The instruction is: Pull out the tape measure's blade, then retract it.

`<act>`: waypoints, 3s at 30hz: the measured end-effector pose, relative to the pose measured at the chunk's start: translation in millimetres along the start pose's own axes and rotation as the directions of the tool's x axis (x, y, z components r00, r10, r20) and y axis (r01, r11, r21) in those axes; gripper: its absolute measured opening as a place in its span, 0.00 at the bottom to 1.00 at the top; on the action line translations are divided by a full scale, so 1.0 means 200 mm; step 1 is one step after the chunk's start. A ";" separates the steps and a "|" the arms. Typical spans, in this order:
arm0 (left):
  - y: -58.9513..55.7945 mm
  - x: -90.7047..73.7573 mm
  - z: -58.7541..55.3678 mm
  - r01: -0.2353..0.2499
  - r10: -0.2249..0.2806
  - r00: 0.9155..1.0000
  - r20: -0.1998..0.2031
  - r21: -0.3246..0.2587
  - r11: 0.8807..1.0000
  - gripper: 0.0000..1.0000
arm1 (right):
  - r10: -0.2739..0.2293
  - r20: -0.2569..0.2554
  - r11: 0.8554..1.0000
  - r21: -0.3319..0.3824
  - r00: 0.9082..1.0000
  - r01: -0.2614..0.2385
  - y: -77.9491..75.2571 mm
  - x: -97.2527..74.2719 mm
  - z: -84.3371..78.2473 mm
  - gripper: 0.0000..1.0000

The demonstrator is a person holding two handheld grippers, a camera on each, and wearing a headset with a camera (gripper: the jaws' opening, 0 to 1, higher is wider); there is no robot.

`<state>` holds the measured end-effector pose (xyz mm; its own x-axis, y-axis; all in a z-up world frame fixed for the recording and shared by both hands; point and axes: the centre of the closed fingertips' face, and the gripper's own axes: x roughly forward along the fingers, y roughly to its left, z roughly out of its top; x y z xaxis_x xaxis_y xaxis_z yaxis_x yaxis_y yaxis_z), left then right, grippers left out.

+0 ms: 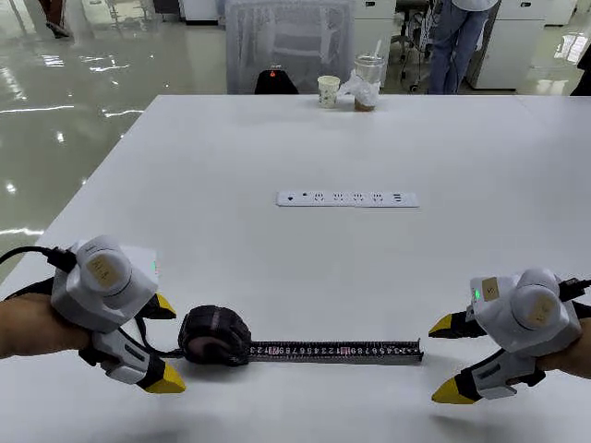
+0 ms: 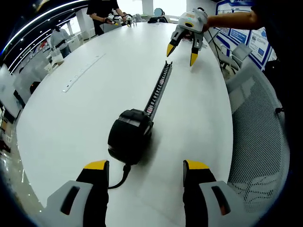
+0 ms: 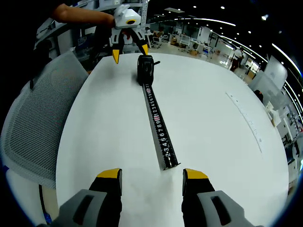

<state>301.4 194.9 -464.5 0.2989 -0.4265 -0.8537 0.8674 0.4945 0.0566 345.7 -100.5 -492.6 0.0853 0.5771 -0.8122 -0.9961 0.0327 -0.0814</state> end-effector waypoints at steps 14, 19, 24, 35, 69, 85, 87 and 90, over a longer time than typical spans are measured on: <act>-0.08 -0.02 0.00 -0.036 0.041 0.997 0.060 -0.086 0.996 0.67 | -0.053 0.038 0.996 0.070 0.998 0.050 0.04 -0.02 0.03 0.55; -0.10 -0.03 0.02 -0.055 0.065 0.994 0.086 -0.113 0.992 0.69 | -0.067 0.044 0.994 0.084 0.997 0.063 0.07 -0.02 0.04 0.57; -0.12 -0.04 0.03 -0.070 0.088 0.990 0.113 -0.154 0.986 0.70 | -0.077 0.056 0.991 0.113 0.995 0.070 0.10 -0.02 0.04 0.60; -0.17 -0.05 0.04 -0.107 0.146 0.976 0.160 -0.231 0.967 0.74 | -0.130 0.101 0.975 0.196 0.986 0.109 0.15 -0.04 0.08 0.67; -0.32 -0.08 0.06 -0.183 0.297 0.924 0.240 -0.403 0.897 0.89 | -0.285 0.192 0.899 0.393 0.939 0.193 0.29 -0.09 0.16 0.85; -0.36 -0.13 0.08 -0.224 0.387 0.881 0.274 -0.478 0.849 0.92 | -0.383 0.210 0.847 0.470 0.900 0.250 0.32 -0.12 0.22 0.96; -0.37 -0.13 0.08 -0.227 0.396 0.876 0.276 -0.489 0.842 0.92 | -0.391 0.212 0.838 0.485 0.896 0.251 0.33 -0.12 0.23 0.97; -0.39 -0.14 0.08 -0.231 0.413 0.867 0.278 -0.509 0.829 0.93 | -0.407 0.205 0.824 0.502 0.890 0.262 0.34 -0.12 0.23 0.99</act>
<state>232.0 155.7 -436.5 0.7278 -0.3766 -0.5731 0.4477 0.8940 -0.0188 275.8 -73.6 -451.9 0.4775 0.6675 -0.5714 -0.8089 0.5878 0.0108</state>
